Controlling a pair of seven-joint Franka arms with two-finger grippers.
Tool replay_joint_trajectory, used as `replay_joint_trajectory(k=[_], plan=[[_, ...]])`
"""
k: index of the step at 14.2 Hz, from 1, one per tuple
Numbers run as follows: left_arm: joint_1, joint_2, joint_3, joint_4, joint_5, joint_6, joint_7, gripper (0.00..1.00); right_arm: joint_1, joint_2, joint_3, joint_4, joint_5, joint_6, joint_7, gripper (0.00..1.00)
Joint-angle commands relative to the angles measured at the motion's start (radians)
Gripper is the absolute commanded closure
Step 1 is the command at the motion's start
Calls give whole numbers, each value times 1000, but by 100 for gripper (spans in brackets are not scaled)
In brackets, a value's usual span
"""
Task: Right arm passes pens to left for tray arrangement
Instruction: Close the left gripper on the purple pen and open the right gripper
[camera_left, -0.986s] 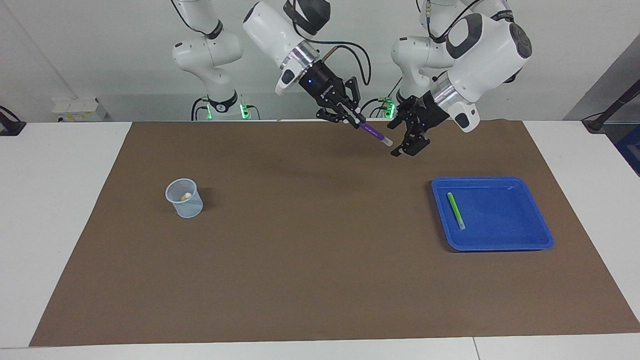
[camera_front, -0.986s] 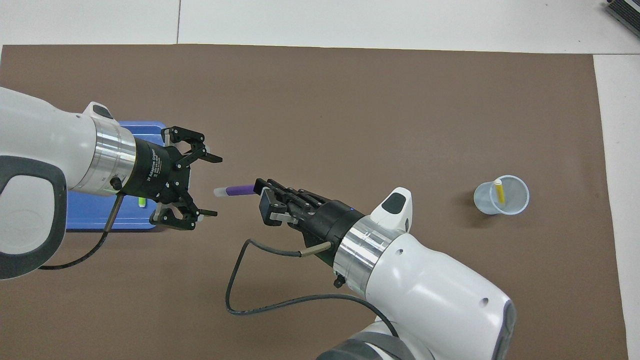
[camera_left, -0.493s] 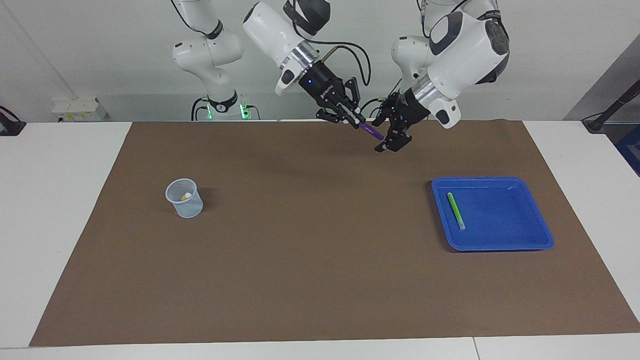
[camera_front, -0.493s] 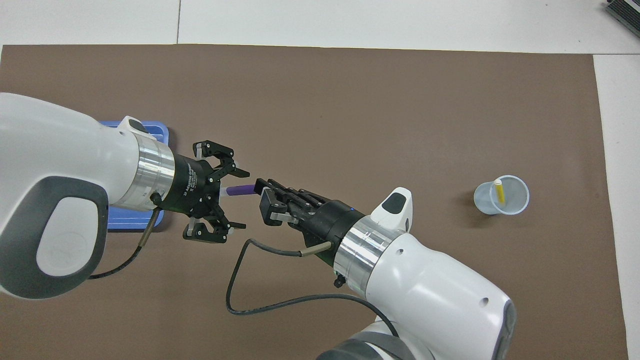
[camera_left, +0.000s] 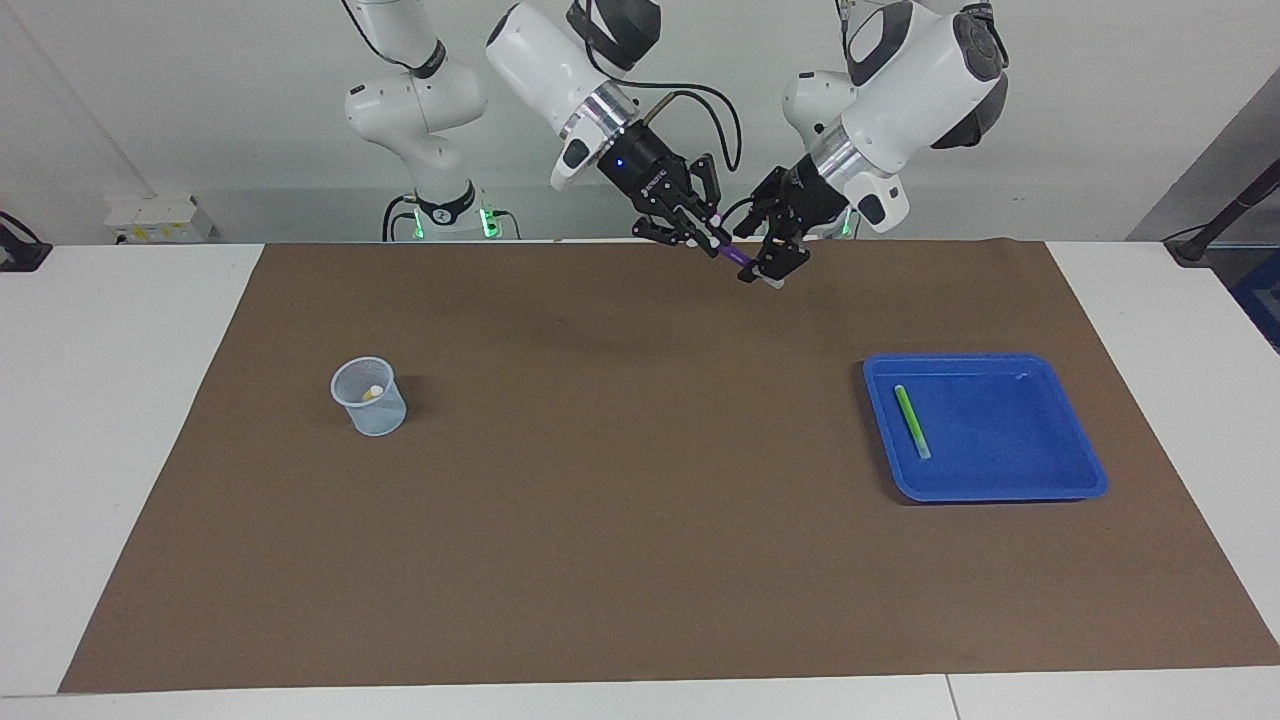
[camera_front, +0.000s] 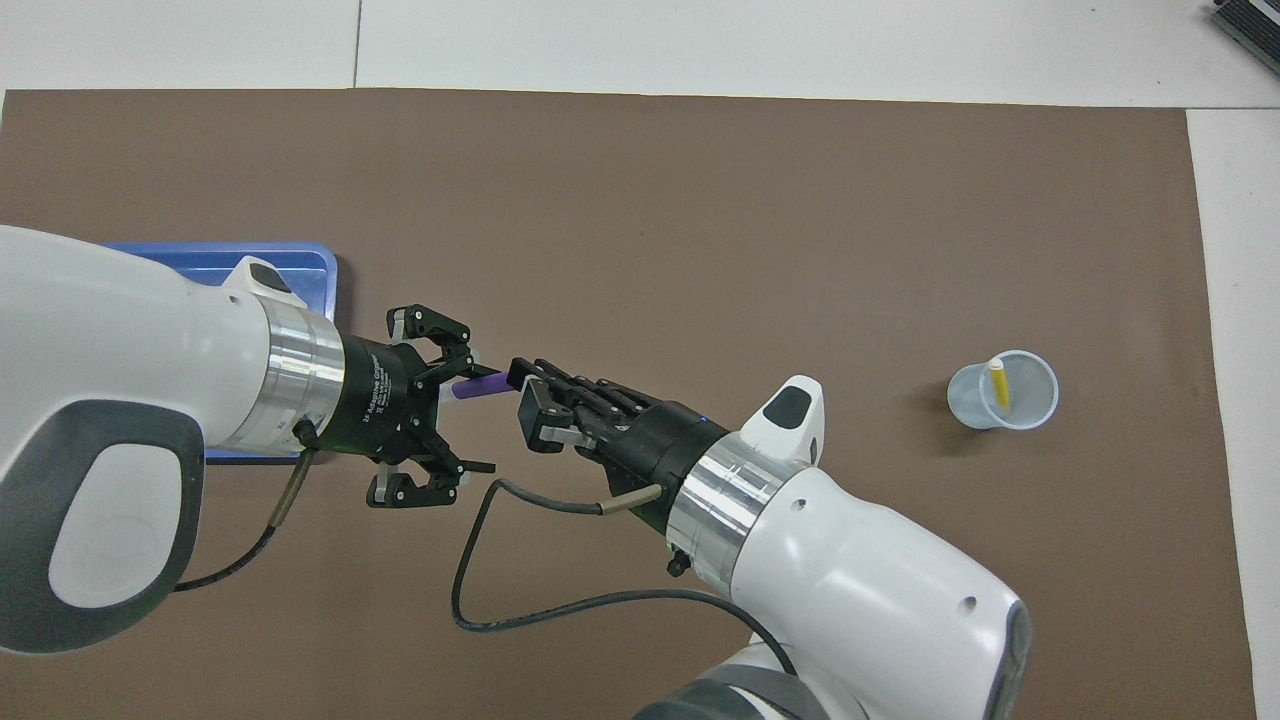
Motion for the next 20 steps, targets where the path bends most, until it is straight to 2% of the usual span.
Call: replay_joint_trajectory(k=[1, 3, 6, 13, 14, 15, 16, 20], plan=[[-4, -32, 5, -39, 6, 13, 6, 39, 0, -24, -2, -23, 25, 11, 1, 100], [-1, -38, 5, -47, 6, 14, 6, 59, 0, -24, -2, -23, 25, 11, 1, 100], [2, -38, 7, -52, 8, 16, 6, 98, 0, -24, -2, -23, 25, 10, 1, 100], [8, -38, 9, -48, 8, 22, 63, 100, -1, -22, -2, -20, 25, 8, 3, 100], [9, -38, 9, -48, 8, 18, 68, 100, -5, -22, -2, -18, 25, -1, 4, 96], [13, -38, 9, -48, 8, 19, 74, 100, -6, -22, -2, -18, 25, -7, 4, 61], [13, -38, 9, -47, 8, 18, 75, 100, -8, -22, -2, -16, 25, -7, 4, 1], [23, -38, 13, -47, 8, 14, 112, 100, -9, -24, -3, -16, 23, -28, -5, 0]])
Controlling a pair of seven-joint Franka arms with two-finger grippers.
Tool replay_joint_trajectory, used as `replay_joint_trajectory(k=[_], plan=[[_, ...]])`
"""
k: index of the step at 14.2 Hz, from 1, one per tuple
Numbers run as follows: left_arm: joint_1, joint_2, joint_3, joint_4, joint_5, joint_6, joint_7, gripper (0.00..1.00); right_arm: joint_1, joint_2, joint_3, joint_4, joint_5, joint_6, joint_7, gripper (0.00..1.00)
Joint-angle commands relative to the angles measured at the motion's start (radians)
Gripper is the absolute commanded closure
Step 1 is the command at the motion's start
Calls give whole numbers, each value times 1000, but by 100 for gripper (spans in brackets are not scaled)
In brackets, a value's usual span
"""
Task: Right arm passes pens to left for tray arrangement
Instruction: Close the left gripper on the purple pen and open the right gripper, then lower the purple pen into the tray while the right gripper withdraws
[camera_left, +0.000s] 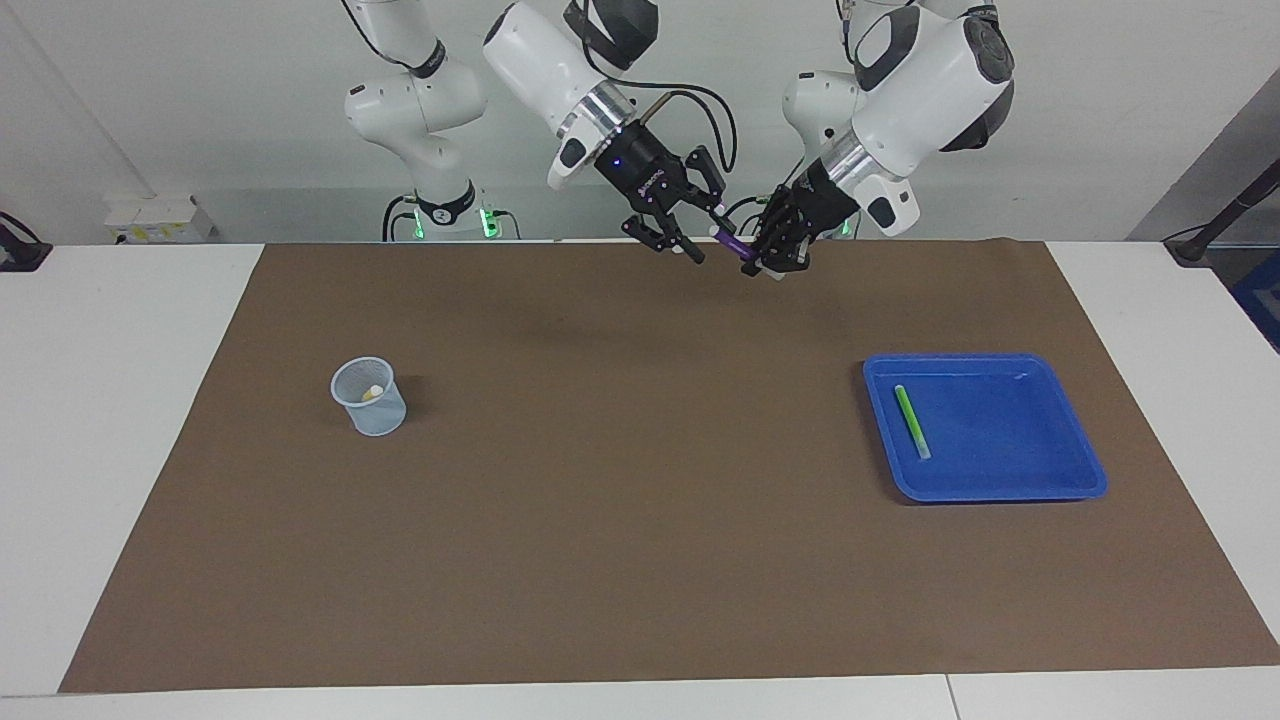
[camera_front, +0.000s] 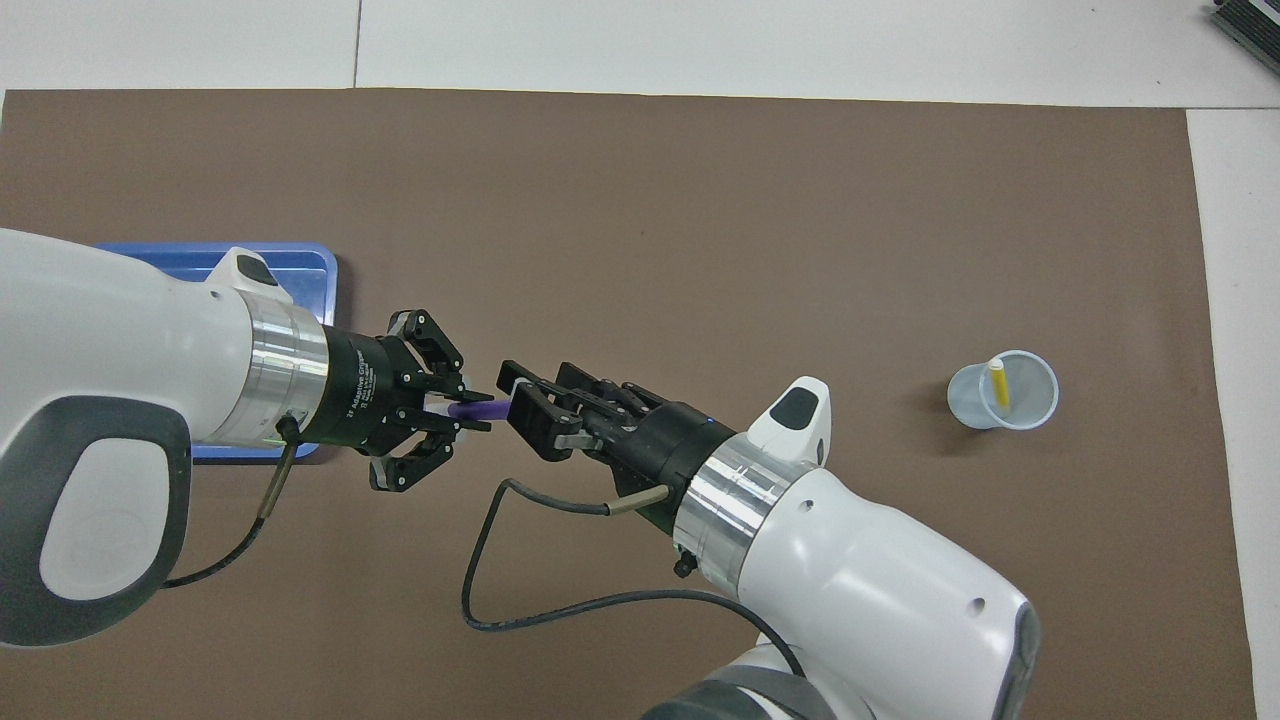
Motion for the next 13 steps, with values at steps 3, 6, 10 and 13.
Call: replay_joint_trajectory(k=[3, 6, 10, 13], plan=[[71, -35, 2, -33, 2, -19, 197, 100, -89, -25, -4, -6, 5, -212, -127, 0], [184, -46, 2, -36, 4, -100, 552, 100, -259, -51, -4, -3, -187, -530, -253, 0], [314, -55, 2, -40, 146, -177, 1061, 100, -357, -69, -4, 19, -610, -808, -255, 0], [369, -55, 2, -62, 281, -172, 1393, 100, -393, -81, -6, 17, -800, -886, -260, 0]])
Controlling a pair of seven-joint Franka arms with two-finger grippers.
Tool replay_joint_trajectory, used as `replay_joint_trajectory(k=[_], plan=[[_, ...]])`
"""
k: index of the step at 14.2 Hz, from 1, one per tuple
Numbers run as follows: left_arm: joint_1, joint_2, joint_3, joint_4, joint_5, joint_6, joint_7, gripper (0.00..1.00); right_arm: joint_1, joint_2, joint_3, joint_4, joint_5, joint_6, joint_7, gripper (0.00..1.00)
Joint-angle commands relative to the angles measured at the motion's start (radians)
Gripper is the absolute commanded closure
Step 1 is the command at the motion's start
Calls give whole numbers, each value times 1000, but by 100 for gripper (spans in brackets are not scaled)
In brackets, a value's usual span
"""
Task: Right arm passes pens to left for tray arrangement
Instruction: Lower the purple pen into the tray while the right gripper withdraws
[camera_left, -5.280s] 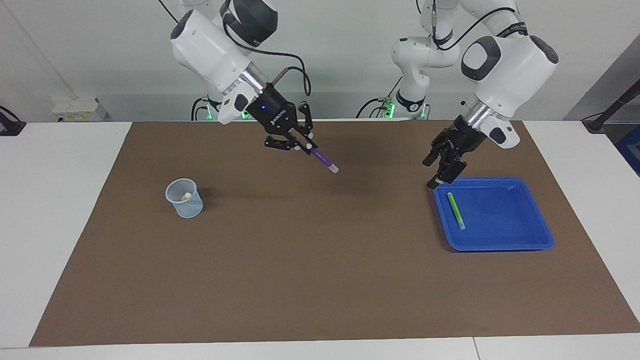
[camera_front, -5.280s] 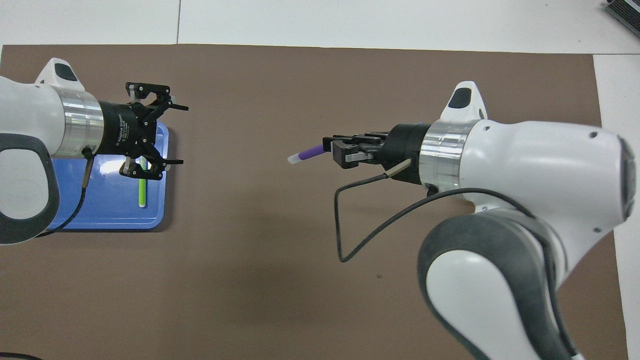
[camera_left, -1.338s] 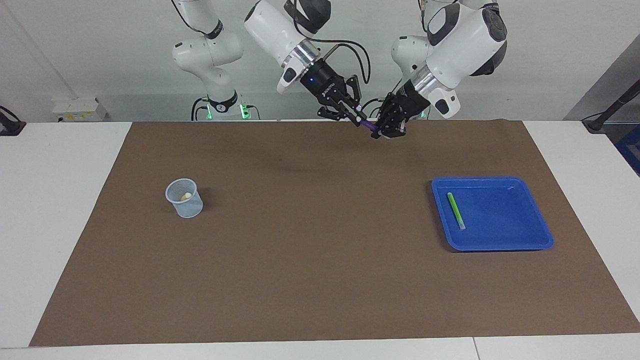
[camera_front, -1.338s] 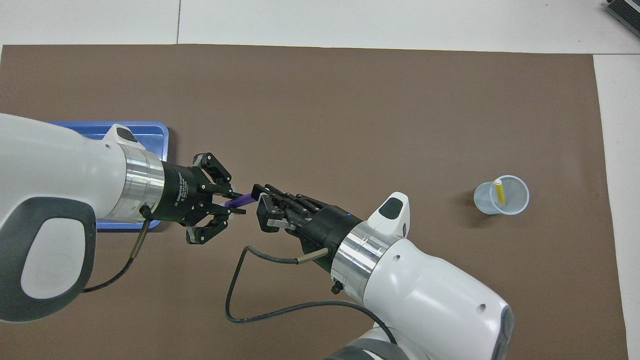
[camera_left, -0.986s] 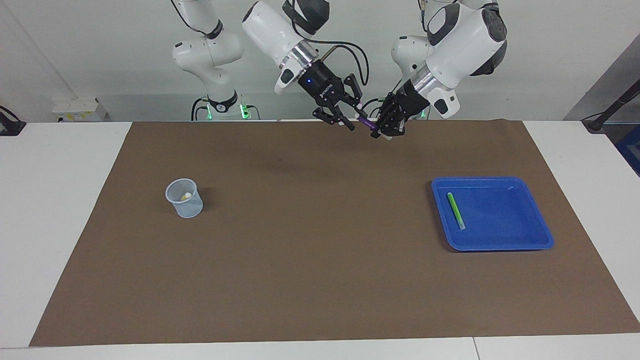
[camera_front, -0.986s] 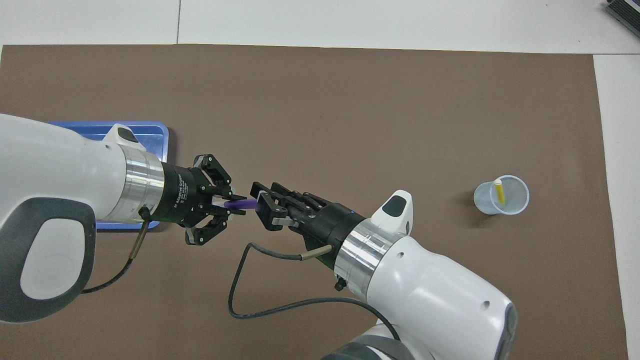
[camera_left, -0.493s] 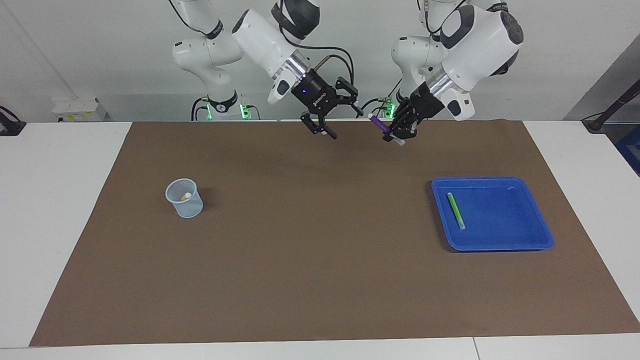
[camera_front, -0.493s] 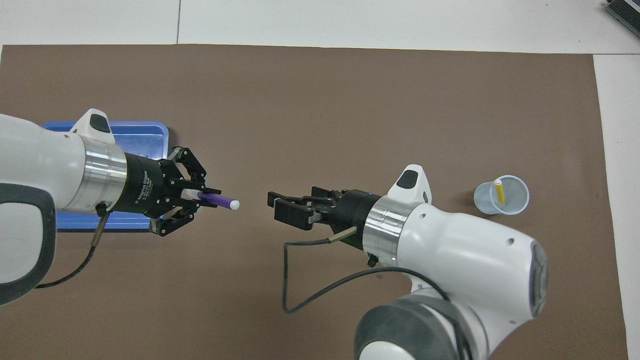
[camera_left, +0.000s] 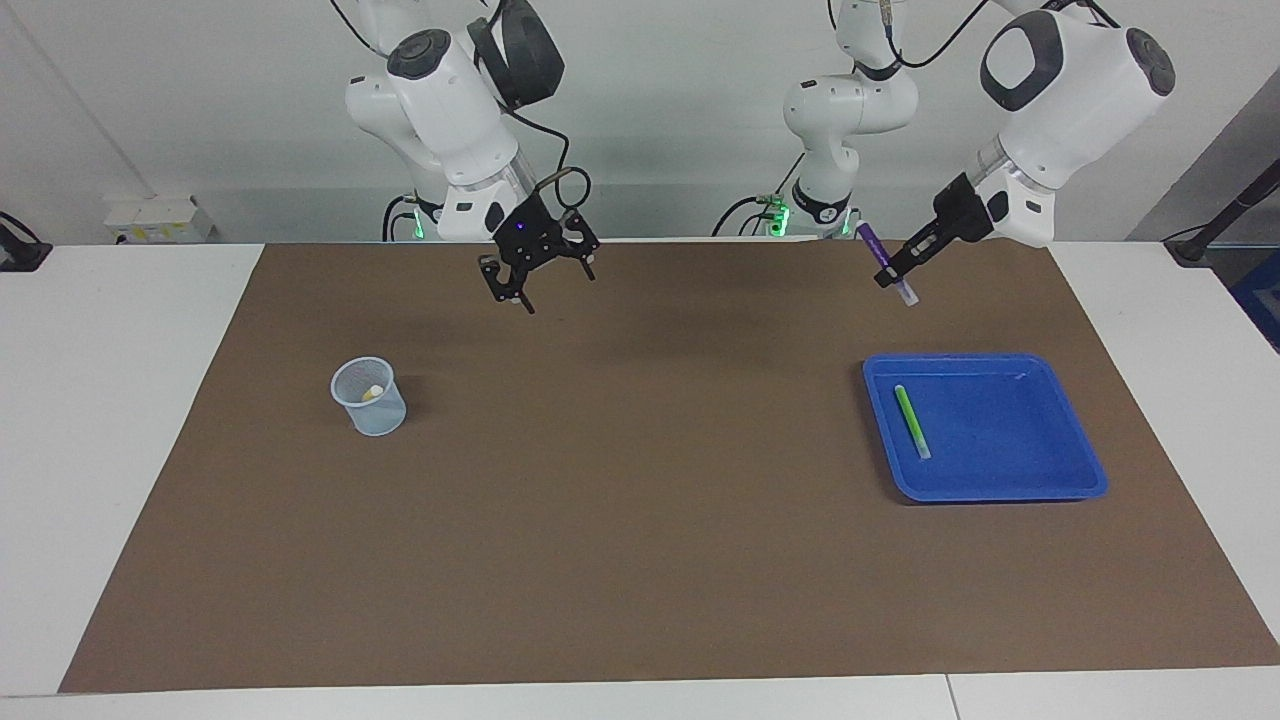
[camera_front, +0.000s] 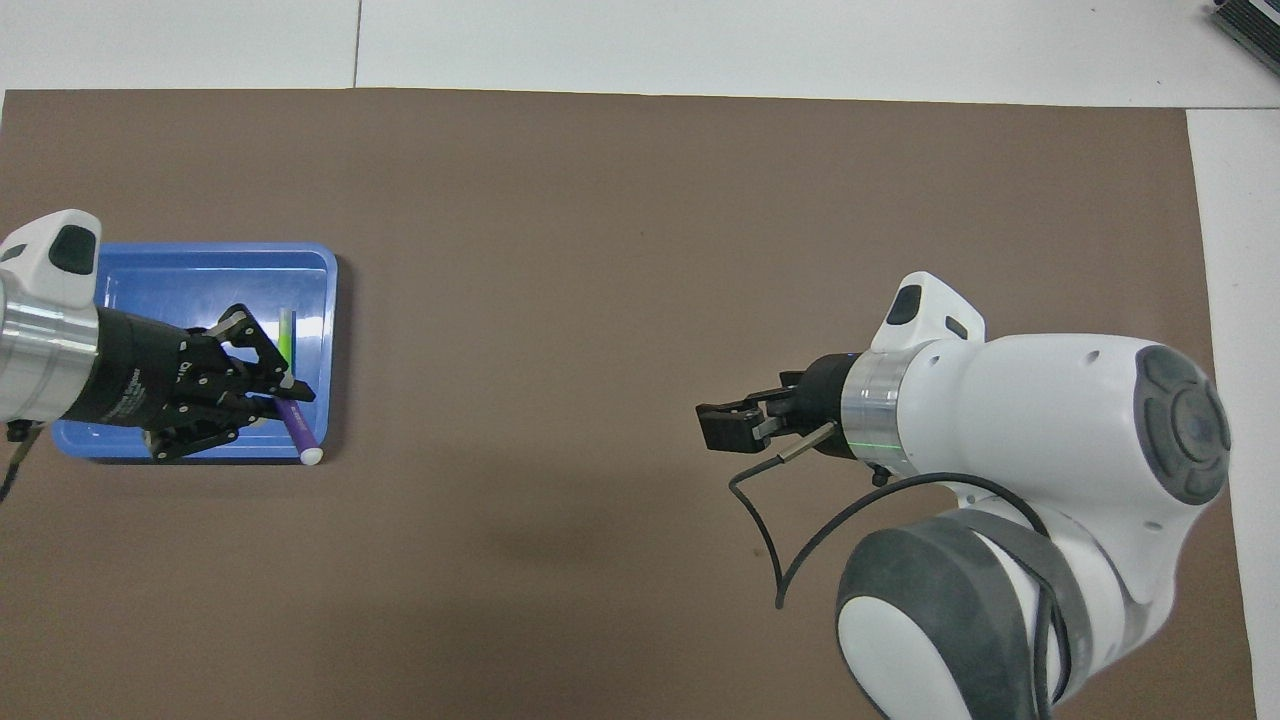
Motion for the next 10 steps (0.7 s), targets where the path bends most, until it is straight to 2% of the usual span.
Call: replay_joint_trajectory(k=[1, 5, 10], plan=[[55, -28, -11, -46, 108, 7, 277, 100, -50, -25, 13, -9, -133, -59, -29, 0], [114, 30, -11, -48, 223, 82, 526, 100, -191, 43, 14, -15, -224, -49, -297, 0], [153, 145, -11, -62, 286, 256, 615, 100, -296, 155, 14, -15, -245, -1, -368, 0]])
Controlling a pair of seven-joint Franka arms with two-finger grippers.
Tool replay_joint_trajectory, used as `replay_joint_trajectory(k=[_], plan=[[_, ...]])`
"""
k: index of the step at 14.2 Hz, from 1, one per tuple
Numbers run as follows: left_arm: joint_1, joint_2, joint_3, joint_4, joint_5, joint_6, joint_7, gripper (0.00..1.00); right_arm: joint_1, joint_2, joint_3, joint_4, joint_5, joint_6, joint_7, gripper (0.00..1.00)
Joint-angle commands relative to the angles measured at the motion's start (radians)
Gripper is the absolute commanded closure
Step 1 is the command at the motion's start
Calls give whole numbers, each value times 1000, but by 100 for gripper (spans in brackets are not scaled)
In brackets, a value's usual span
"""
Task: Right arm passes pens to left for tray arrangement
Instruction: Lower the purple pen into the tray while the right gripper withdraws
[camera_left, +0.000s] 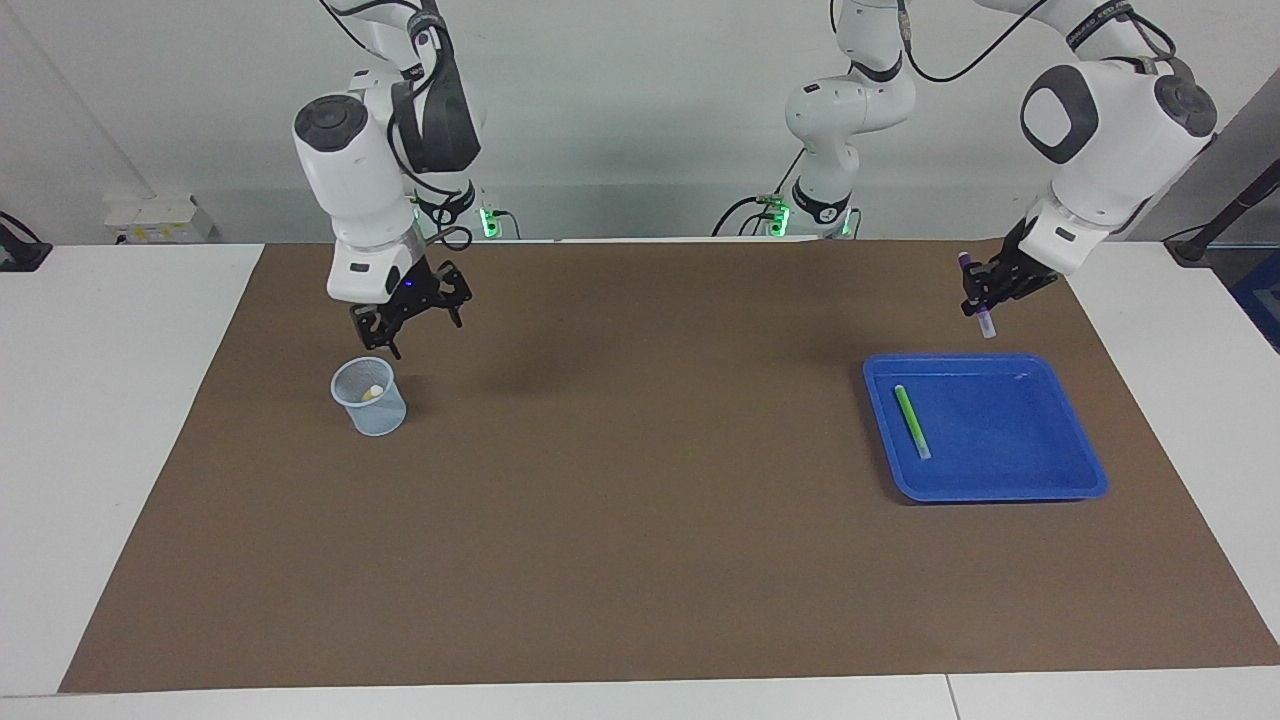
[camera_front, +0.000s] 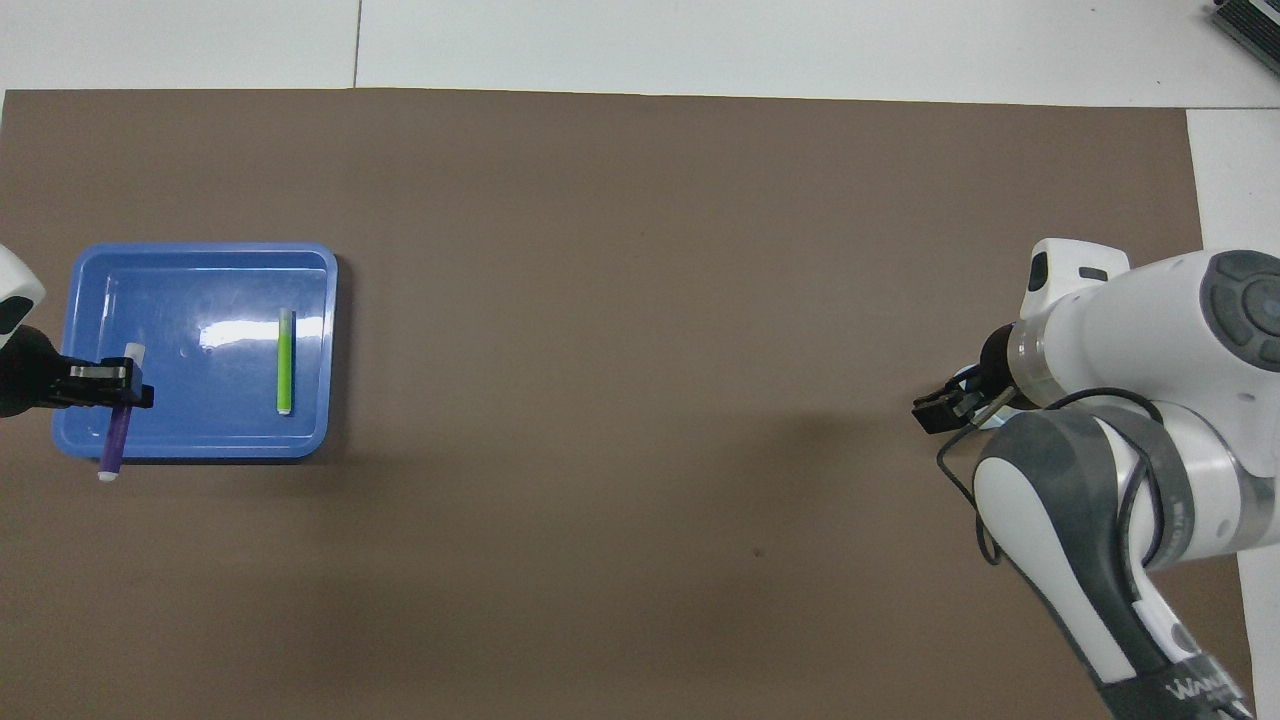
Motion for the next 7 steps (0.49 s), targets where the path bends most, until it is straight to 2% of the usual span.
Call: replay_joint_trajectory(k=[1, 3, 5, 7], plan=[[21, 65, -10, -13, 39, 107, 28, 100, -40, 62, 15, 1, -27, 46, -13, 0], [23, 96, -10, -21, 39, 163, 27, 100, -39, 71, 17, 3, -79, 47, -13, 8], [20, 130, -10, -29, 39, 213, 25, 100, -43, 90, 18, 3, -143, 65, -19, 11], [21, 162, -10, -33, 39, 255, 25, 100, -68, 131, 17, 3, -153, 116, -73, 12]])
